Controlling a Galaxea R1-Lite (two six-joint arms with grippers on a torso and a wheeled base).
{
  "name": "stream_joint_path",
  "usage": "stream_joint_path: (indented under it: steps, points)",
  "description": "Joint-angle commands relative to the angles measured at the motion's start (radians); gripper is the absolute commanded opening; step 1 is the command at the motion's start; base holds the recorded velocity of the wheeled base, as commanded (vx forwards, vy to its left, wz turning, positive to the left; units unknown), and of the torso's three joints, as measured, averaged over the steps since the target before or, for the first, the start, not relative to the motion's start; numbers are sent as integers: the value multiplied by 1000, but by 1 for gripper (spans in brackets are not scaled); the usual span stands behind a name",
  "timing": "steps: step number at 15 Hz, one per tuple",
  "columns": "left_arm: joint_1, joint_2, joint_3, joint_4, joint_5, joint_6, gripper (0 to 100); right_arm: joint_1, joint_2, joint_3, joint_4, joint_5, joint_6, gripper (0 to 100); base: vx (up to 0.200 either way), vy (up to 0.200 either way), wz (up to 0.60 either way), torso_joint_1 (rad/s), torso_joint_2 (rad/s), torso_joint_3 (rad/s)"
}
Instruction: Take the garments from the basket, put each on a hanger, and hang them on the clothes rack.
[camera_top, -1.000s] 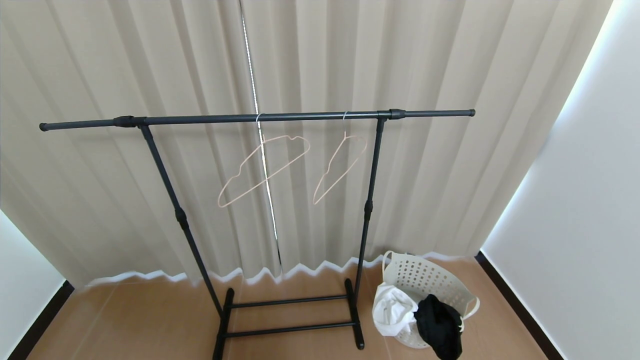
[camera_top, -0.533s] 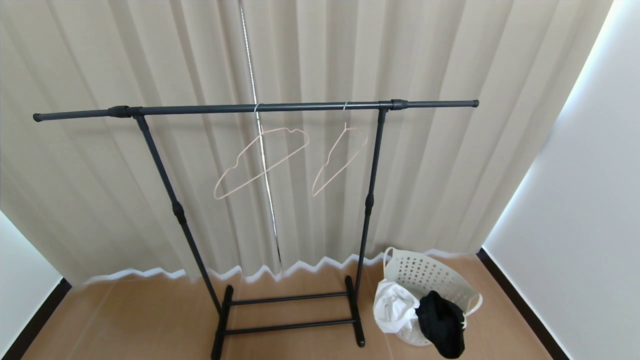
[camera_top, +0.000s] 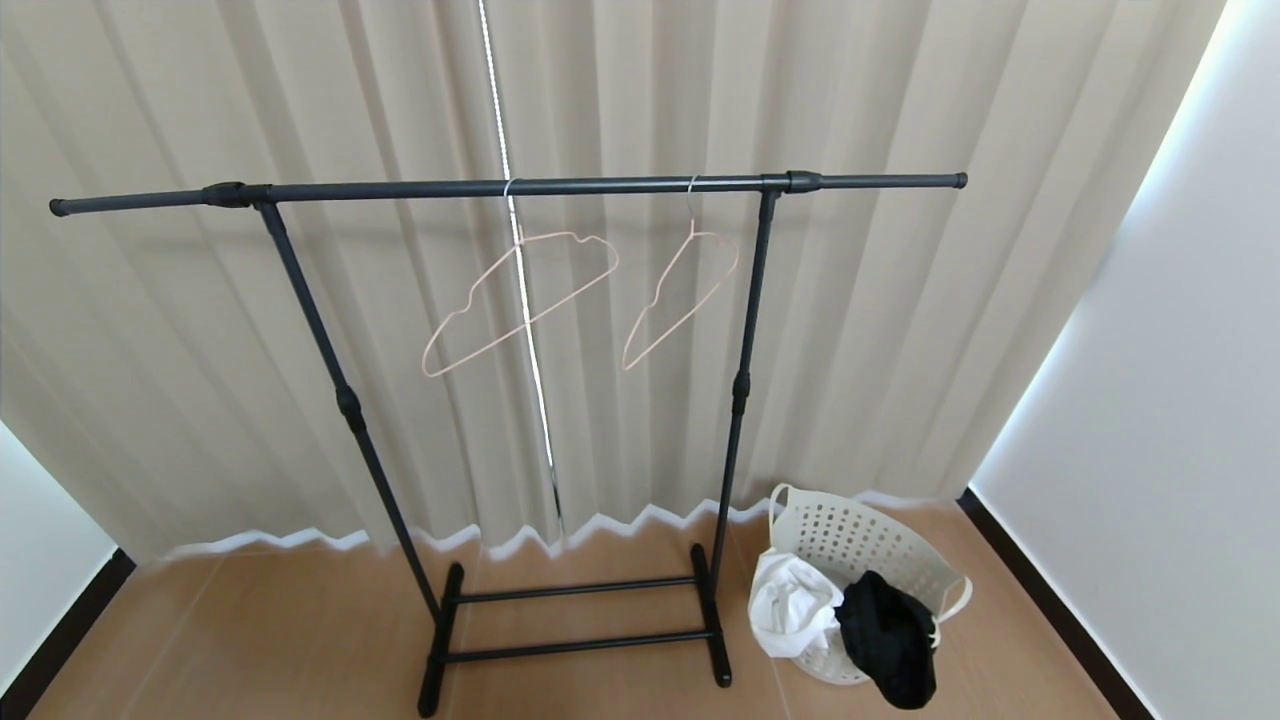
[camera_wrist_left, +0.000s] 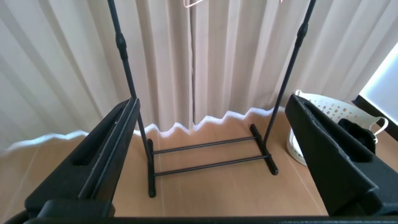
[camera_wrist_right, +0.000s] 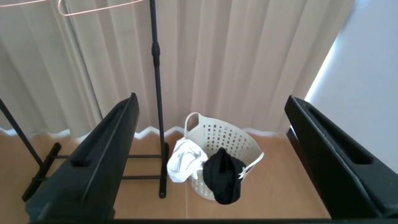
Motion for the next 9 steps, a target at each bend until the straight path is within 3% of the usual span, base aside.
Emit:
stream_joint_path:
  steps: [1, 9]
  points:
    - [0, 1, 0, 0, 0, 0, 100, 0, 0, 0, -1, 0, -1, 100, 0, 0, 0, -159, 369, 207]
    - [0, 1, 0, 0, 0, 0, 100, 0, 0, 0, -1, 0, 1, 100, 0, 0, 0, -165, 394, 232]
